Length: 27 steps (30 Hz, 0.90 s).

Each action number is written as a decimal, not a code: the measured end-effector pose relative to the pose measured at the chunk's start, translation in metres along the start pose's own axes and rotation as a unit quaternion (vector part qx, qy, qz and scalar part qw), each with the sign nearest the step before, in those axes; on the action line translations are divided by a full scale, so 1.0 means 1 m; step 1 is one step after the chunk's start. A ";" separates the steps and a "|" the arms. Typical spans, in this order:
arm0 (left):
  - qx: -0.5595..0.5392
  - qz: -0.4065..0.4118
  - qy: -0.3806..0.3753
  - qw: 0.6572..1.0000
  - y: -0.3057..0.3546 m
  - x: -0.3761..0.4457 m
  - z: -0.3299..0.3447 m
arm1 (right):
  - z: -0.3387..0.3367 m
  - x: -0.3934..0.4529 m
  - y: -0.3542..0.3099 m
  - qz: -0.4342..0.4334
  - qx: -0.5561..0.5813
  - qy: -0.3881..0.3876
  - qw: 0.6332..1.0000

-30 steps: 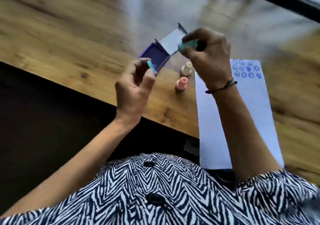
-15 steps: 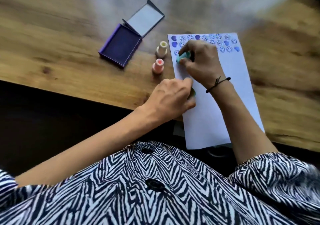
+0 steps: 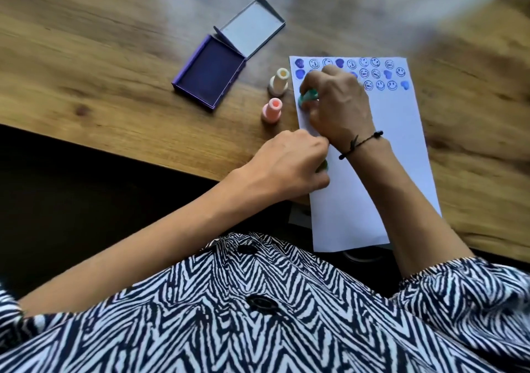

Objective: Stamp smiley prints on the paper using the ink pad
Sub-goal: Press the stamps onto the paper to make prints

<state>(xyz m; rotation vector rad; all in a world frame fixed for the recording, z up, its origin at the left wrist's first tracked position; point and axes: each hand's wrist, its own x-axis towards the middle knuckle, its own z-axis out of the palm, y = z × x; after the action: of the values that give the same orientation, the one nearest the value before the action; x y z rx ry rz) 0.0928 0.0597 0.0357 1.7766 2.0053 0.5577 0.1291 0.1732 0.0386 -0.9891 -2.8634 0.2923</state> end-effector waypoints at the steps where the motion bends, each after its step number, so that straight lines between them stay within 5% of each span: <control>1: 0.001 0.002 -0.012 1.000 0.000 0.001 -0.001 | 0.000 0.001 -0.001 -0.009 -0.017 -0.001 1.000; 19: 0.001 0.013 -0.014 1.000 0.000 0.004 -0.005 | -0.004 0.007 -0.008 -0.036 -0.051 -0.038 0.997; 24: -0.006 -0.001 -0.020 1.000 0.001 0.005 -0.008 | -0.015 0.004 0.012 0.041 0.146 -0.002 0.988; 27: -0.016 -0.016 -0.020 1.000 0.002 0.004 -0.008 | -0.024 -0.010 0.028 0.124 0.327 -0.003 0.937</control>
<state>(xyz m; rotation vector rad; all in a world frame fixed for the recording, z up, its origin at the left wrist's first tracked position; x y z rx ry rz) 0.0895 0.0641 0.0428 1.7210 1.9819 0.5370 0.1576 0.1918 0.0560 -1.1710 -2.3397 1.1691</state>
